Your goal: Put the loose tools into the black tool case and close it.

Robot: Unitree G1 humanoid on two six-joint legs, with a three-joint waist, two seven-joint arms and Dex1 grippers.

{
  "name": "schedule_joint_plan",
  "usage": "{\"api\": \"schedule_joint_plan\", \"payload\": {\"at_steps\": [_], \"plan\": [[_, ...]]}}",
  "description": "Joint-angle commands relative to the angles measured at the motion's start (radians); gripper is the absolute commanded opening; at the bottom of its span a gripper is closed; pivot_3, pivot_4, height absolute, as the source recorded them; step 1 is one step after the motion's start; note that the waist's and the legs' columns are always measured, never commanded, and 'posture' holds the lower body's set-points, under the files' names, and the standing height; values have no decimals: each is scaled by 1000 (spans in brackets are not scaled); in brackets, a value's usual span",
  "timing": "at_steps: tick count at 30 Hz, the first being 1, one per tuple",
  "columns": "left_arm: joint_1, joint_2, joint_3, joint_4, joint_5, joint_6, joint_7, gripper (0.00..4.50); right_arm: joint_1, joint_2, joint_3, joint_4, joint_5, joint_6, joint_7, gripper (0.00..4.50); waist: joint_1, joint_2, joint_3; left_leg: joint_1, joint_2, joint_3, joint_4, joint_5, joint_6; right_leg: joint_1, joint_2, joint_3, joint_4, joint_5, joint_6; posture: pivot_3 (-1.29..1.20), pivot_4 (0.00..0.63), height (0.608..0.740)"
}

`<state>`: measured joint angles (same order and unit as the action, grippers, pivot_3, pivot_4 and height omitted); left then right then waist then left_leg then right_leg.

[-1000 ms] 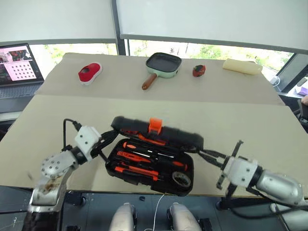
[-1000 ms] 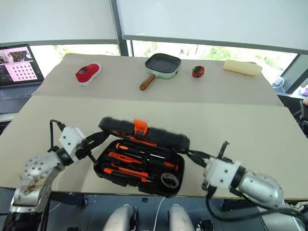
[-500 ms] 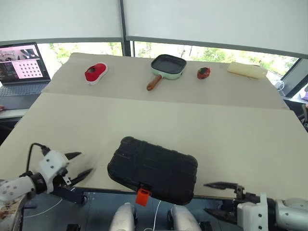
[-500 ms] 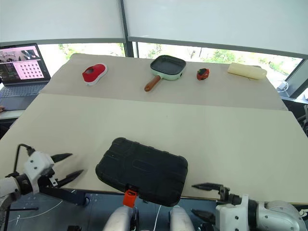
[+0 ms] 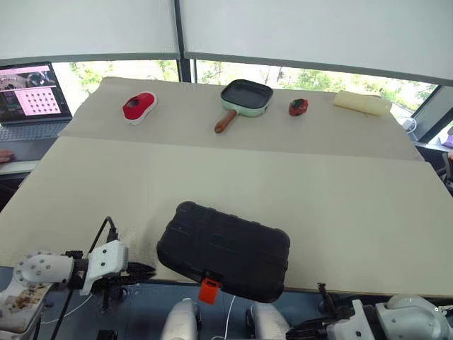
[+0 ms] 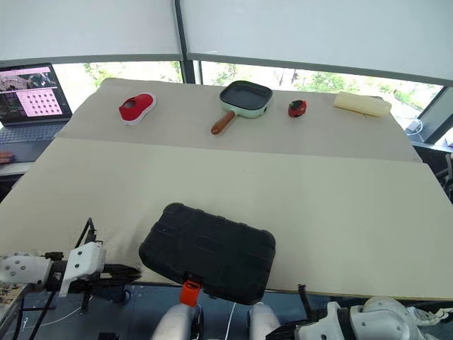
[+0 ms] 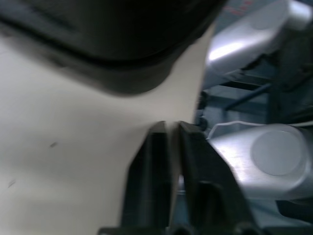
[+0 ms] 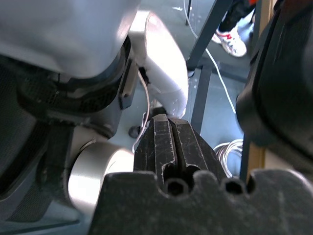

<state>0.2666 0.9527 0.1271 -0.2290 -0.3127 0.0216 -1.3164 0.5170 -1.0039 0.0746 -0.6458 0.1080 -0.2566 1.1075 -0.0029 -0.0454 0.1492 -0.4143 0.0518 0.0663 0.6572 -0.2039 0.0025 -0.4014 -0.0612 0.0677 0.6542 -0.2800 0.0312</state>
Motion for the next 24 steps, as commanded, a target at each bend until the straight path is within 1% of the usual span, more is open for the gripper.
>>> {"api": "schedule_joint_plan", "payload": {"at_steps": [1, 5, 10, 13, 16, 17, 18, 22, 24], "plan": [[-52, 10, -70, -62, -3, 15, -26, 20, -73, 42, 34, -64, 69, 101, -35, 0, 1, 0, 0, 0, 0, 0, 0, 0, 0, 0, 0, 0, 0, 0, 0, 0, 150, 740], [-109, -4, -133, -69, -2, 39, -23, 20, -175, 116, 9, -56, 100, 240, -128, 0, 4, 0, 0, -1, 0, 0, 0, 0, 0, 1, 0, 0, 1, 0, 0, 0, 150, 740], [-163, -20, -167, -80, -22, 94, -4, 20, -284, 189, -66, 36, 72, 359, -243, 0, -3, -1, 0, -1, 0, 1, 1, 2, 3, 0, 1, 1, 3, 1, 0, 0, 150, 740], [-203, -35, -170, -78, -40, 145, 17, 20, -323, 208, -103, 80, 79, 400, -274, 0, -3, 0, 0, -1, 0, 1, 1, 2, 3, 0, 1, 1, 3, 1, 0, 0, 150, 740], [-219, -42, -166, -78, -47, 175, 27, 20, -325, 213, -114, 93, 88, 419, -274, 0, -2, 0, 0, -1, -1, 2, 1, 2, 3, 0, 1, 1, 3, 3, -3, 0, 150, 740], [-221, -40, -163, -78, -50, 182, 27, 20, -315, 208, -114, 91, 93, 414, -261, 0, -3, 0, 0, -2, -1, 2, 1, 2, 3, 0, 2, 1, 3, 7, 1, 0, 150, 740], [-221, -38, -160, -77, -51, 187, 27, 20, -303, 205, -113, 88, 99, 410, -249, 0, -3, 0, 0, -2, -1, 3, 1, 2, 3, 0, 2, 1, 3, 8, 1, 0, 150, 740], [-195, 26, -136, -47, -50, 204, -20, 20, -259, 195, -83, 88, 81, 379, -211, 0, -4, 0, 1, -4, -1, 4, 0, 1, 3, -1, 2, 0, 3, 7, 2, 0, 150, 740], [-200, 107, -135, 59, -3, 171, -84, 20, -254, 201, -68, 108, 62, 363, -210, 0, -7, 0, 1, -4, -1, 4, 0, 1, 3, -2, 2, 0, 3, 7, 2, 0, 150, 740]]}}
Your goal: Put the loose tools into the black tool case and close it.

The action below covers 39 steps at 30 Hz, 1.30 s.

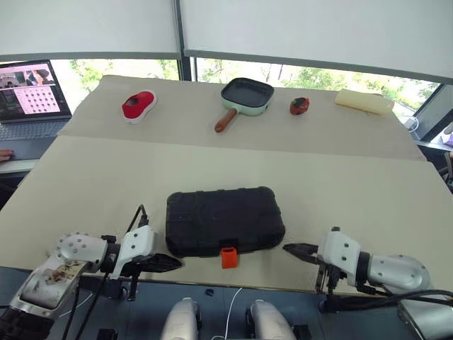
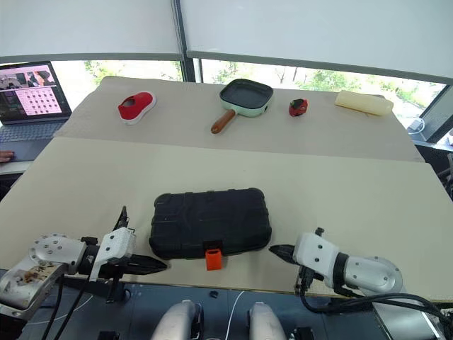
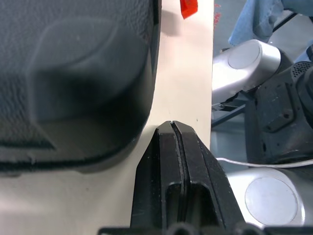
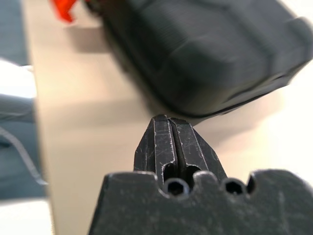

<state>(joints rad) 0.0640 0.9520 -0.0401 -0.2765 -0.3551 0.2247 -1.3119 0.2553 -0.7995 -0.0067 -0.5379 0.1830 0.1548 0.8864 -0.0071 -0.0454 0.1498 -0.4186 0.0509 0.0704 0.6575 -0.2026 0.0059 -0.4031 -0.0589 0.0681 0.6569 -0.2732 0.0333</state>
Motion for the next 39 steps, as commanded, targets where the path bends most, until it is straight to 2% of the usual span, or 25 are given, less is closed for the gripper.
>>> {"api": "schedule_joint_plan", "payload": {"at_steps": [1, 3, 5, 9, 11, 14, 17, 21, 24, 26, 29, 33, 35, 39], "plan": [[-19, 137, 26, 176, 65, -71, -119, 20, 6, 0, 20, 8, -18, -52, 13, 0, -6, 0, 0, 0, 0, 0, 0, 0, 0, 0, 0, 0, 0, 0, 0, 0, 150, 740], [-108, 153, -7, 317, 124, -130, -128, 20, 4, -1, 39, 19, -20, -61, 26, 0, -5, 1, 0, 1, 0, 0, 0, 0, 0, -1, 1, -1, 0, -4, 0, 0, 150, 740], [-252, 109, -51, 466, 178, -167, -102, 20, 0, 0, 60, 23, -18, -63, 39, 0, -1, 4, 1, 3, 0, 1, 0, 0, 0, -1, 1, -1, 0, -8, -3, 0, 150, 740], [-597, -103, -111, 764, 282, -207, 73, 20, -56, 18, 107, 39, -51, -69, 29, 0, 26, 6, 0, 3, -2, 1, 2, 0, 0, -1, 0, -2, 0, -8, 0, 0, 150, 740], [-685, -172, -126, 865, 322, -245, 120, 20, -82, 28, 119, 47, -60, -62, 18, 0, 32, 2, -1, 2, -3, 0, 4, 1, 1, 1, 1, -3, 1, -2, 11, 0, 150, 740], [-774, -254, -148, 985, 373, -326, 184, 20, -111, 40, 126, 53, -66, -51, 7, 0, 28, 1, -1, -5, -4, 0, 5, 1, 2, 0, 0, -1, -2, 4, 5, 0, 150, 740], [-837, -345, -163, 1070, 392, -381, 211, 20, -147, 52, 127, 74, -93, -49, -19, 0, 30, 2, -1, -7, -4, -1, 5, 1, 2, 0, 1, -2, -1, 4, 5, 0, 150, 740], [-813, -363, -155, 1020, 342, -411, 78, 20, -204, 70, 109, 132, -142, -41, -77, 0, 20, 1, -1, -7, -5, -1, 5, 1, 2, 0, 1, -2, -1, 5, 6, 0, 150, 740], [-742, -321, -154, 851, 253, -293, -87, 20, -260, 98, 86, 182, -161, -1, -135, 0, 6, 1, -1, -7, -4, -1, 5, 1, 2, -1, 1, -2, -1, 5, 5, 0, 150, 740], [-695, -294, -148, 731, 204, -204, -141, 20, -284, 109, 72, 203, -174, 20, -168, 0, -5, 2, 0, -8, -3, -1, 4, 1, 2, -2, 2, -2, 0, 5, 5, 0, 150, 740], [-666, -283, -128, 637, 173, -110, -137, 20, -281, 119, 47, 200, -159, 53, -185, 0, -4, 2, 0, -9, -3, -1, 4, 1, 2, -2, 1, -2, 0, 5, 5, 0, 150, 740], [-678, -268, -110, 617, 168, -69, -127, 20, -243, 105, 11, 158, -119, 88, -167, 0, 2, 2, 0, -9, -4, -2, 4, 1, 2, -2, 1, -2, 0, 5, 5, 0, 150, 740], [-718, -261, -99, 654, 180, -71, -109, 20, -210, 94, -20, 126, -91, 110, -148, 0, 4, 2, 0, -9, -4, -3, 4, 1, 2, -2, 1, -2, 0, 5, 5, 0, 150, 740], [-852, -313, -67, 619, 102, 63, -94, 20, -142, 77, -88, 6, 33, 191, -94, 0, 11, 1, 1, -10, -4, -3, 5, 1, 2, -2, 2, -3, 0, 5, 5, 0, 150, 740]]}}
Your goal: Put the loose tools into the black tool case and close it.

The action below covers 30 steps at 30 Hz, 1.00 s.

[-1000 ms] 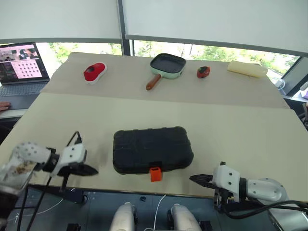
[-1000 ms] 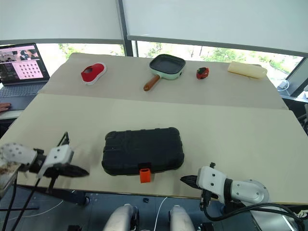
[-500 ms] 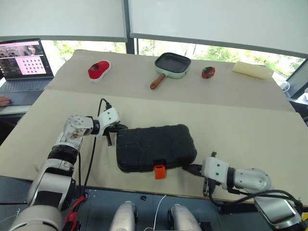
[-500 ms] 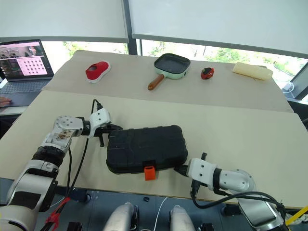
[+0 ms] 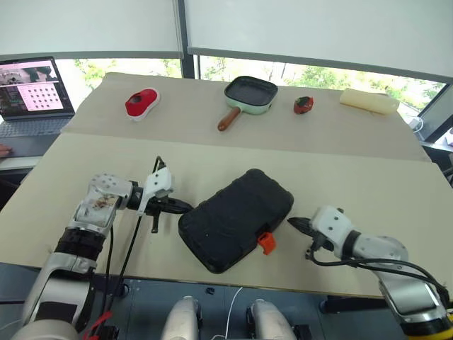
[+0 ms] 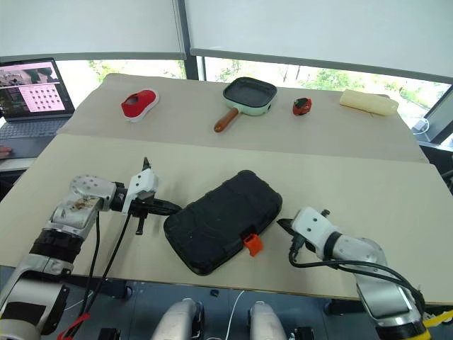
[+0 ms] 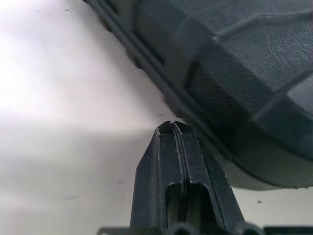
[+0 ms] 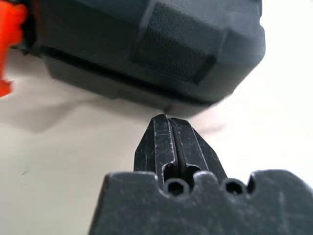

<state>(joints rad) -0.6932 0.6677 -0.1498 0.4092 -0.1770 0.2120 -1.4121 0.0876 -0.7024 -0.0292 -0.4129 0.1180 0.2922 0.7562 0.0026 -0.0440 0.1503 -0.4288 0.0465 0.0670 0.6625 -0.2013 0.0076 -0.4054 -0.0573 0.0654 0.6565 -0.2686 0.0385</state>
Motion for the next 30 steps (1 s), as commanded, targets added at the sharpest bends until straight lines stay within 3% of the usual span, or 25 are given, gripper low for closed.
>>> {"api": "schedule_joint_plan", "payload": {"at_steps": [1, 6, 11, 20, 30], "plan": [[-98, -41, 27, -108, -82, 80, -4, 20, 45, -31, -68, -147, 111, 71, 49, 0, 2, 0, 0, 0, 0, 0, 1, 0, 0, 0, 0, 0, 0, 0, 0, 0, 150, 740], [-44, -123, -122, -241, -9, -28, -13, 20, 121, -81, -29, -247, 126, 100, 89, 0, 2, 2, -1, 0, -1, 0, 1, -1, 1, 1, -1, 0, -2, 0, 1, 0, 150, 740], [-23, -178, -270, -141, 153, -270, 12, 20, 110, -79, 61, -249, 78, 124, 75, 0, -3, 1, -1, 1, 0, -1, 1, 0, 0, 2, 0, 0, -1, 0, 1, 0, 150, 740], [-34, -185, -279, -86, 147, -328, 5, 20, -1, -3, 212, -105, -26, 87, 11, 0, -7, 1, -2, 12, 0, -1, 1, -1, 0, 13, 1, 1, -2, -4, 6, 0, 150, 740], [-34, -191, -283, -80, 159, -344, 14, 20, -84, 89, 228, -106, 2, 72, 6, 0, -14, 2, -3, 14, 1, -1, 1, -1, 0, 15, 1, 1, -2, -4, 5, 0, 150, 740]]}}
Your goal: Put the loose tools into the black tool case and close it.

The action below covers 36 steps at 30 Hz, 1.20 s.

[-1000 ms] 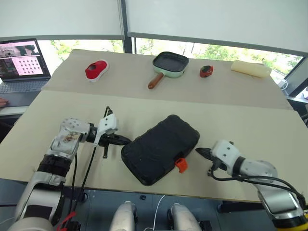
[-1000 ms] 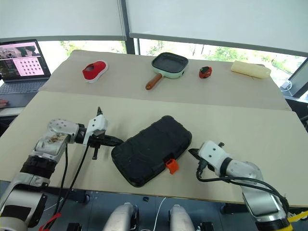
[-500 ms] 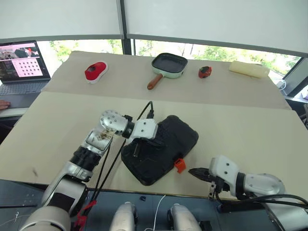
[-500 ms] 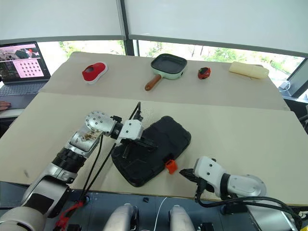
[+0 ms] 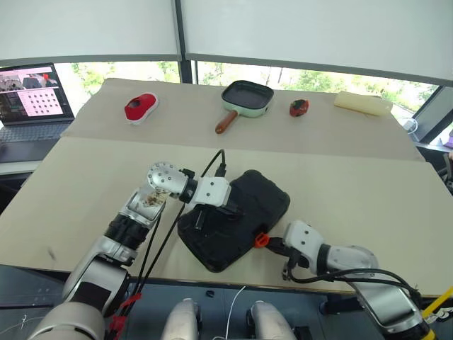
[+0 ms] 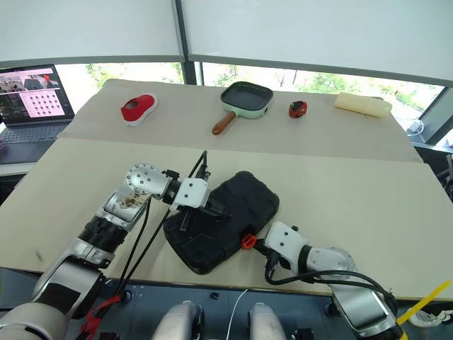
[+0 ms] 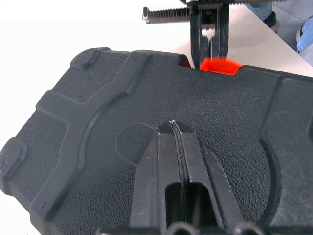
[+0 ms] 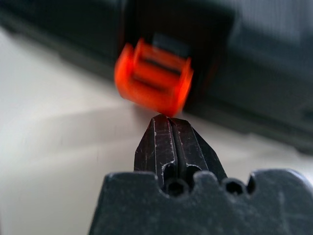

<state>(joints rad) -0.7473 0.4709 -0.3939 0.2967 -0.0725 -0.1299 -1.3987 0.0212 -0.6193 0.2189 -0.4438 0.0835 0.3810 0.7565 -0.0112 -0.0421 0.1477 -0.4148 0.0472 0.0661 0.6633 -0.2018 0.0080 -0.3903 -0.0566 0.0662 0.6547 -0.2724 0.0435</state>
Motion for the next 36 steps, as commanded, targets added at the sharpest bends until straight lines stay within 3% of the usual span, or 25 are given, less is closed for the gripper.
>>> {"api": "schedule_joint_plan", "payload": {"at_steps": [1, 12, 21, 28, 32, 36], "plan": [[23, 4, -41, 28, 55, -3, 2, 20, -9, -10, -24, -98, 39, -11, 19, 0, -1, 0, 0, 0, 0, 0, 0, 0, 0, 0, 0, 0, 0, 0, 0, 0, 150, 740], [27, -12, -57, 44, 65, -33, 10, 20, 17, -34, -99, -235, 197, 111, 54, 0, -2, 0, 0, 0, 1, 0, 0, 0, 0, 0, 0, 0, 0, 0, 0, 0, 150, 740], [32, -17, -48, 54, 68, -30, 15, 20, -39, -67, -108, -193, 164, 105, 52, 0, -1, 1, -1, 0, 1, 0, 0, 0, 0, 0, 0, 0, -1, -1, 1, 0, 150, 740], [37, -5, -39, 47, 65, -17, 22, 20, 27, -152, -213, -265, 334, 176, 153, 0, -1, 1, -1, 0, 1, 0, 0, 0, 0, 1, 0, 0, -2, -1, 1, 0, 150, 740], [31, -9, -37, 56, 68, -20, 29, 20, 68, -213, -217, -262, 332, 167, 186, 0, -1, 2, -1, 0, 1, -1, -2, 0, 0, 1, 0, 0, -5, 0, 1, 0, 150, 740], [22, -18, -38, 63, 68, -21, 34, 20, 38, -200, -165, -203, 273, 144, 144, 0, -1, 2, -1, 0, 1, -1, -2, 0, 0, 2, 0, 0, -6, 0, 1, 0, 150, 740]]}}
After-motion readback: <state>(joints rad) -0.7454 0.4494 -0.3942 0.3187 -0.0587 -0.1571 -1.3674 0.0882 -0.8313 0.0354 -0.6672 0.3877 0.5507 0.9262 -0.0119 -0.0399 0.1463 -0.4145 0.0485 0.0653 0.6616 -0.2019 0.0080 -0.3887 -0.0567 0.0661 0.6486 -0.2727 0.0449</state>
